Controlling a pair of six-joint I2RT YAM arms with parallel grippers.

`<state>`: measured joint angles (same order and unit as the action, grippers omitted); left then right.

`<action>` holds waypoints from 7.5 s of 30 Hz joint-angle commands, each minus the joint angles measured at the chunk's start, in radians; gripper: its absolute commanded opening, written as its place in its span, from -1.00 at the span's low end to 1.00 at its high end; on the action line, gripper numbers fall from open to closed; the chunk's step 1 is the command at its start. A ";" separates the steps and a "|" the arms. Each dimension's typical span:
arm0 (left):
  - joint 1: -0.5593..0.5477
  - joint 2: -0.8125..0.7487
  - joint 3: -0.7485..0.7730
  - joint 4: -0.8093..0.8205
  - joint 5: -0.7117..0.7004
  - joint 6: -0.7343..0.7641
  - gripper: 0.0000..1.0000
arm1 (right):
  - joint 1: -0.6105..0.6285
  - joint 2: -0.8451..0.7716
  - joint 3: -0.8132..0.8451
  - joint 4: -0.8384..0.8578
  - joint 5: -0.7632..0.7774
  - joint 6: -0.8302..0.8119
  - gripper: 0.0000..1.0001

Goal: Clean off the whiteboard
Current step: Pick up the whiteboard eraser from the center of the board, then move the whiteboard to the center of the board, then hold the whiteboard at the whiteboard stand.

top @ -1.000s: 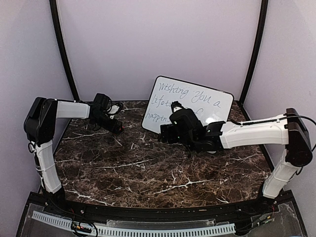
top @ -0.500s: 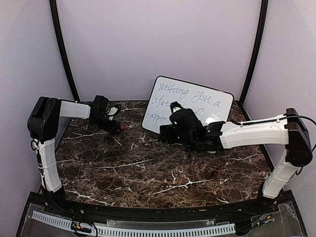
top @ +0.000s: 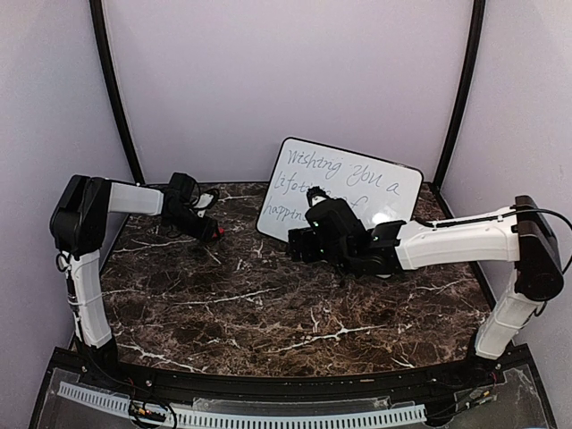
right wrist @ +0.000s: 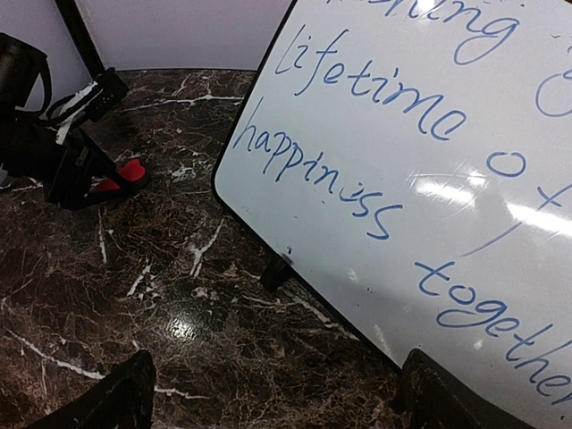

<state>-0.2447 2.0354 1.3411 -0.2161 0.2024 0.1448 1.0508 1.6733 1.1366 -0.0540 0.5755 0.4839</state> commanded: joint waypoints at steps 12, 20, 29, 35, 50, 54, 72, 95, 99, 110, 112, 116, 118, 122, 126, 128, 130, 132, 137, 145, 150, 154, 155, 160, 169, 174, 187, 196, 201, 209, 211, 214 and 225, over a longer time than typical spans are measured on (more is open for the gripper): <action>0.004 0.016 0.033 -0.015 0.029 -0.022 0.08 | -0.005 0.014 -0.002 0.014 0.002 0.021 0.83; 0.004 0.016 0.032 -0.015 0.031 -0.024 0.07 | -0.005 0.020 0.003 0.009 0.002 0.021 0.83; 0.004 0.017 0.036 -0.019 0.028 -0.024 0.01 | -0.006 0.025 0.005 0.008 -0.003 0.024 0.83; 0.004 0.017 0.035 -0.020 0.031 -0.023 -0.11 | -0.005 0.028 0.006 0.008 -0.002 0.026 0.83; -0.010 0.010 0.088 -0.079 0.024 -0.060 -0.33 | -0.012 0.015 0.024 -0.008 0.021 0.016 0.84; -0.034 -0.023 0.127 -0.113 0.002 -0.089 -0.32 | -0.031 -0.015 0.030 -0.009 0.016 -0.006 0.85; -0.212 -0.342 0.077 -0.144 -0.099 -0.354 -0.25 | -0.123 -0.140 -0.041 -0.129 0.150 0.169 0.79; -0.232 -0.534 -0.118 0.043 -0.030 -0.407 -0.26 | -0.096 -0.118 -0.132 -0.155 0.182 0.367 0.61; -0.232 -0.550 -0.126 0.046 -0.076 -0.411 -0.26 | -0.064 0.025 -0.040 -0.276 0.200 0.556 0.63; -0.231 -0.561 -0.146 0.065 -0.098 -0.419 -0.25 | -0.064 0.233 0.092 -0.375 0.296 0.745 0.40; -0.231 -0.561 -0.147 0.066 -0.100 -0.419 -0.25 | -0.066 0.259 0.105 -0.384 0.278 0.764 0.36; -0.232 -0.562 -0.149 0.068 -0.098 -0.419 -0.25 | -0.066 0.292 0.098 -0.368 0.244 0.776 0.34; -0.232 -0.561 -0.149 0.068 -0.099 -0.419 -0.25 | -0.067 0.304 0.097 -0.370 0.250 0.783 0.33; -0.231 -0.561 -0.151 0.072 -0.099 -0.421 -0.25 | -0.072 0.324 0.101 -0.365 0.261 0.792 0.30; -0.232 -0.557 -0.154 0.073 -0.098 -0.424 -0.25 | -0.075 0.344 0.114 -0.353 0.290 0.789 0.21; -0.231 -0.556 -0.154 0.075 -0.098 -0.424 -0.25 | -0.075 0.360 0.127 -0.358 0.300 0.789 0.16; -0.231 -0.554 -0.154 0.074 -0.099 -0.424 -0.25 | -0.075 0.372 0.136 -0.364 0.302 0.792 0.09; -0.231 -0.556 -0.155 0.074 -0.102 -0.423 -0.25 | -0.075 0.378 0.133 -0.357 0.302 0.791 -0.02; -0.231 -0.558 -0.155 0.076 -0.108 -0.419 -0.25 | -0.074 0.390 0.134 -0.364 0.312 0.793 -0.26; -0.231 -0.558 -0.156 0.075 -0.108 -0.418 -0.25 | -0.074 0.391 0.111 -0.353 0.328 0.795 -0.60; -0.230 -0.560 -0.157 0.077 -0.113 -0.417 -0.24 | -0.065 0.392 0.097 -0.332 0.330 0.774 -0.95; -0.231 -0.559 -0.157 0.076 -0.114 -0.416 -0.25 | -0.049 0.401 0.102 -0.334 0.350 0.761 -1.00; -0.231 -0.559 -0.157 0.075 -0.115 -0.416 -0.24 | -0.045 0.403 0.104 -0.339 0.356 0.760 -1.00; -0.231 -0.563 -0.156 0.075 -0.122 -0.416 -0.25 | -0.016 0.393 0.106 -0.346 0.362 0.755 -1.00; -0.231 -0.571 -0.157 0.075 -0.137 -0.417 -0.25 | 0.075 0.401 0.154 -0.443 0.370 0.827 -1.00; -0.231 -0.573 -0.157 0.074 -0.146 -0.417 -0.24 | 0.112 0.408 0.196 -0.506 0.409 0.870 -1.00; -0.231 -0.571 -0.157 0.075 -0.156 -0.415 -0.24 | 0.122 0.393 0.203 -0.491 0.386 0.803 -0.24; -0.230 -0.581 -0.158 0.072 -0.171 -0.413 -0.24 | 0.138 0.198 0.076 -0.273 0.264 0.481 0.19; -0.231 -0.599 -0.161 0.071 -0.189 -0.411 -0.24 | 0.134 -0.004 -0.030 -0.058 0.129 0.188 0.47; -0.231 -0.604 -0.160 0.073 -0.164 -0.421 -0.24 | -0.149 -0.230 0.051 -0.084 -0.211 -0.190 0.68; -0.231 -0.607 -0.162 0.075 -0.161 -0.422 -0.24 | -0.238 -0.269 0.074 -0.106 -0.319 -0.251 0.71; -0.230 -0.604 -0.163 0.076 -0.153 -0.426 -0.24 | -0.350 -0.311 0.106 -0.132 -0.462 -0.333 0.78; -0.231 -0.609 -0.163 0.079 -0.125 -0.429 -0.24 | -0.759 -0.327 0.118 -0.171 -0.678 -0.392 0.91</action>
<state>-0.4717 1.4635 1.1934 -0.1520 0.0628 -0.2768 0.4324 1.3705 1.2961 -0.2550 0.0402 0.1013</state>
